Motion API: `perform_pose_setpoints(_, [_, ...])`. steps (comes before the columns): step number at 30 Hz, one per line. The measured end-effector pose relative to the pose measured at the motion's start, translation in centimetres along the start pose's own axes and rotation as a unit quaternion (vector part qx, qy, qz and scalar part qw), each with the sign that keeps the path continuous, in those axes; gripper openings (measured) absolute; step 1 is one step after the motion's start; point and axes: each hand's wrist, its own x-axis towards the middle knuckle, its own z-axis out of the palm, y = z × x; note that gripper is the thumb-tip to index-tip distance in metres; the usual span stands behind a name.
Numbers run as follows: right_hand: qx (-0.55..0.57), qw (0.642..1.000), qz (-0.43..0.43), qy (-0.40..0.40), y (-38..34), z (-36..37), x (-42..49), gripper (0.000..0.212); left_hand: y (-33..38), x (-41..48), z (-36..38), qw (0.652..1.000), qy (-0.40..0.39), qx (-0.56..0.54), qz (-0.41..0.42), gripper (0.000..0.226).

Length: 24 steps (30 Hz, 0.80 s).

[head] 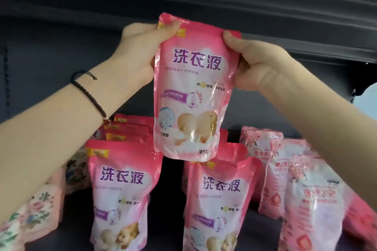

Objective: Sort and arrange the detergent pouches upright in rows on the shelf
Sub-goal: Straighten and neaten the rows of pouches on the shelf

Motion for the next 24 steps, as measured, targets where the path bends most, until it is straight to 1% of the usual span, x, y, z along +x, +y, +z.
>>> perform_pose_setpoints(2, [-0.004,1.0,0.004,-0.009,-0.1,-0.8,-1.4,0.024,0.3,-1.7,0.5,1.0,0.0,0.003,0.002,0.011])
perform_pose_setpoints(6, [-0.008,1.0,-0.003,-0.015,0.1,-2.0,-4.4,0.034,0.4,-4.7,1.0,1.0,-0.015,-0.006,0.007,0.01])
perform_pose_setpoints(9, [-0.003,1.0,-0.026,-0.007,-0.3,-2.3,-6.2,0.036,1.1,-6.1,1.8,1.0,-0.02,-0.013,0.015,0.009])
perform_pose_setpoints(12, [0.02,0.998,-0.055,-0.008,-1.2,-2.5,-7.6,0.037,2.1,-6.9,2.8,0.999,-0.031,-0.017,0.04,0.01])
perform_pose_setpoints(15, [0.016,0.998,-0.06,-0.008,-1.1,-3.5,-8.6,0.037,2.1,-7.9,3.3,0.998,-0.041,-0.013,0.052,0.011])
perform_pose_setpoints(17, [0.005,0.998,-0.055,-0.011,-0.3,-4.5,-9.1,0.033,1.1,-8.8,3.3,0.999,-0.044,-0.012,0.03,0.013])
perform_pose_setpoints(21, [-0.037,0.997,-0.05,-0.044,2.6,-7.0,-10.0,0.013,-2.2,-11.3,2.9,0.999,-0.026,-0.019,-0.012,0.014])
perform_pose_setpoints(24, [-0.031,0.995,-0.069,-0.058,6.4,-9.5,-10.9,0.017,-5.3,-13.7,2.7,1.0,-0.018,-0.012,-0.02,0.014])
